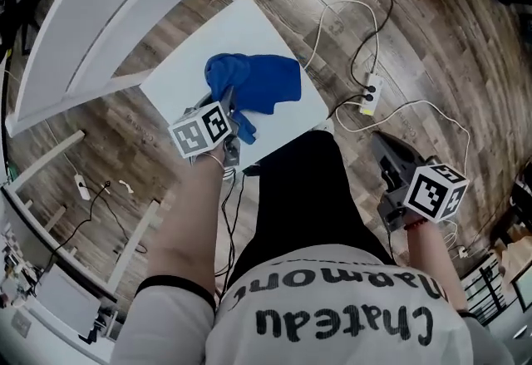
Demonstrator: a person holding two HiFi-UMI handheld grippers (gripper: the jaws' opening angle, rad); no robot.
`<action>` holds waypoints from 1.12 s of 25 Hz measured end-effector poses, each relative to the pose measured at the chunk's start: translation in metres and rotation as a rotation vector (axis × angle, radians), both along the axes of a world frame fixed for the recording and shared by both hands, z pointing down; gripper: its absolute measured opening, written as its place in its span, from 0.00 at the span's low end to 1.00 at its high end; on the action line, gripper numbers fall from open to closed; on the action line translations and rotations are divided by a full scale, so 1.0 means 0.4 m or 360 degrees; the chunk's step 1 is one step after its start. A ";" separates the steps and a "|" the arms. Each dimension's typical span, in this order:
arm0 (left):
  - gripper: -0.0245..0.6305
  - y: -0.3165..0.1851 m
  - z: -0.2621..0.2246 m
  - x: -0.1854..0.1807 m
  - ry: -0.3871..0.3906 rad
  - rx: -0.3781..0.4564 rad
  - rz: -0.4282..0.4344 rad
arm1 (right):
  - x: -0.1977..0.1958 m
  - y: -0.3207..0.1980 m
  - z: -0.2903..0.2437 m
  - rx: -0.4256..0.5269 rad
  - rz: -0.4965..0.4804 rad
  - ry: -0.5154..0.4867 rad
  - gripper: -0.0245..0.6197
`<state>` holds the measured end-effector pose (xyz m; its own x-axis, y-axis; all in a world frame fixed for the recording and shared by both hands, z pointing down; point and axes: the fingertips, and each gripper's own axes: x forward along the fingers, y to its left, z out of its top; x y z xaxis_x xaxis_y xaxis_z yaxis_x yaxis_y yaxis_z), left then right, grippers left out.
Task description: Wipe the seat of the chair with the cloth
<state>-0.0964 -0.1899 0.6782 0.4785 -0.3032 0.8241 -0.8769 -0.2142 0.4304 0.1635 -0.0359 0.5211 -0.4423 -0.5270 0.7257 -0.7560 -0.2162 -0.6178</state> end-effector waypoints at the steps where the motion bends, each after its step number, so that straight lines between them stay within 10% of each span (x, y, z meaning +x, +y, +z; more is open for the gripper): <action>1: 0.20 0.022 0.010 -0.066 -0.0077 -0.0031 -0.0054 | -0.022 -0.023 -0.004 0.0012 -0.0057 -0.0012 0.06; 6: 0.20 0.143 0.049 -0.337 -0.0364 -0.0181 -0.0298 | -0.111 -0.094 -0.005 0.0012 -0.0326 -0.0027 0.06; 11: 0.21 0.176 0.065 -0.418 -0.0280 -0.0188 -0.0590 | -0.176 -0.139 0.018 -0.0005 -0.0488 -0.0046 0.06; 19: 0.20 0.168 0.079 -0.344 -0.0449 -0.0155 -0.0521 | -0.186 -0.142 0.042 -0.0039 -0.0540 -0.0058 0.06; 28: 0.20 0.083 0.080 -0.076 -0.0180 -0.0077 -0.0412 | -0.051 -0.090 0.062 -0.0045 -0.0292 -0.0067 0.06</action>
